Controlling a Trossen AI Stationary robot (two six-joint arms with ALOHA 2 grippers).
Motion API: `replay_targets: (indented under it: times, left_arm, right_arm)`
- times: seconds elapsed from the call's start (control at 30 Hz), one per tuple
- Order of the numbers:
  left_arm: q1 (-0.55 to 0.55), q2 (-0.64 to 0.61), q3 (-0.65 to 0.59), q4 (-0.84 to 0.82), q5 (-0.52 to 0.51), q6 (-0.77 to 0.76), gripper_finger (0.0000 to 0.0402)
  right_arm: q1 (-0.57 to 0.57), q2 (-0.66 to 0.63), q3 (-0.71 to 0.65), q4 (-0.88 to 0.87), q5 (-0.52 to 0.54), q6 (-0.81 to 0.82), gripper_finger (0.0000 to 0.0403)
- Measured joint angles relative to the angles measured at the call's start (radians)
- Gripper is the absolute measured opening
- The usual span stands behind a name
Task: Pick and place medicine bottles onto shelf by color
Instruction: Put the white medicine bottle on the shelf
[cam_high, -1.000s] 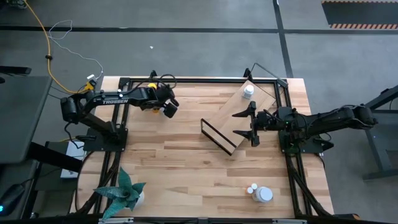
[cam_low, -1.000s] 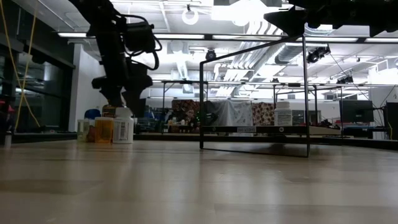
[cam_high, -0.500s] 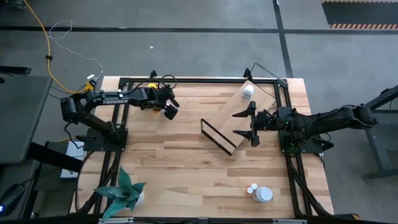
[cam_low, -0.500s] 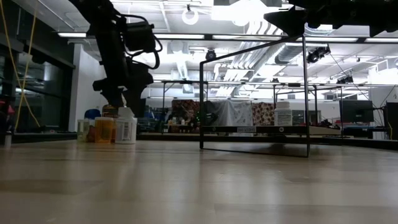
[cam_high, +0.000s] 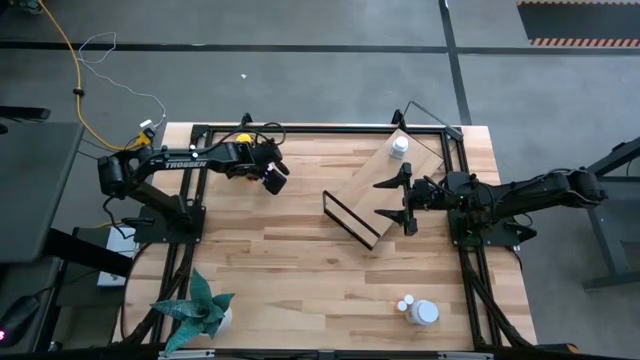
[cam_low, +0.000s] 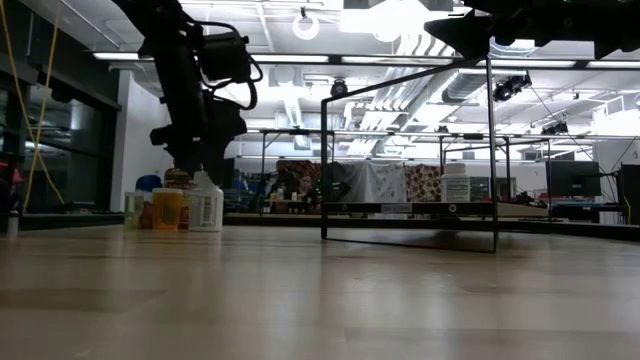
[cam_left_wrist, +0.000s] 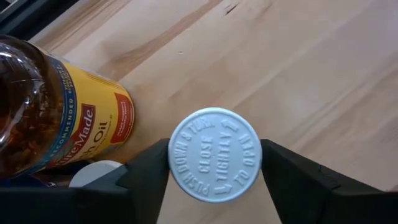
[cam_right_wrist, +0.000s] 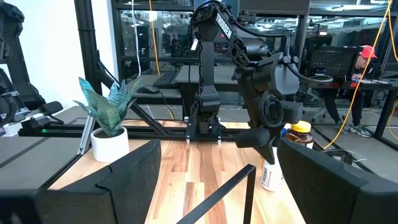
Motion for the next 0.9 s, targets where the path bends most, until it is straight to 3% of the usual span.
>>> replay_targets:
  times: [0.2,0.4,0.9]
  left_arm:
    - [0.000,0.000,0.000,0.002,0.000,0.013,0.0191]
    - [0.001,0.000,0.027,-0.008,0.003,0.052,0.0193]
    - [-0.018,0.002,0.314,-0.041,0.000,0.146,0.0190]
  right_arm:
    - [0.000,0.000,0.000,0.000,0.000,0.000,0.0312]
    - [0.000,0.000,0.000,0.000,0.000,0.000,0.0312]
    - [0.000,0.000,0.000,0.000,0.009,0.035,0.0312]
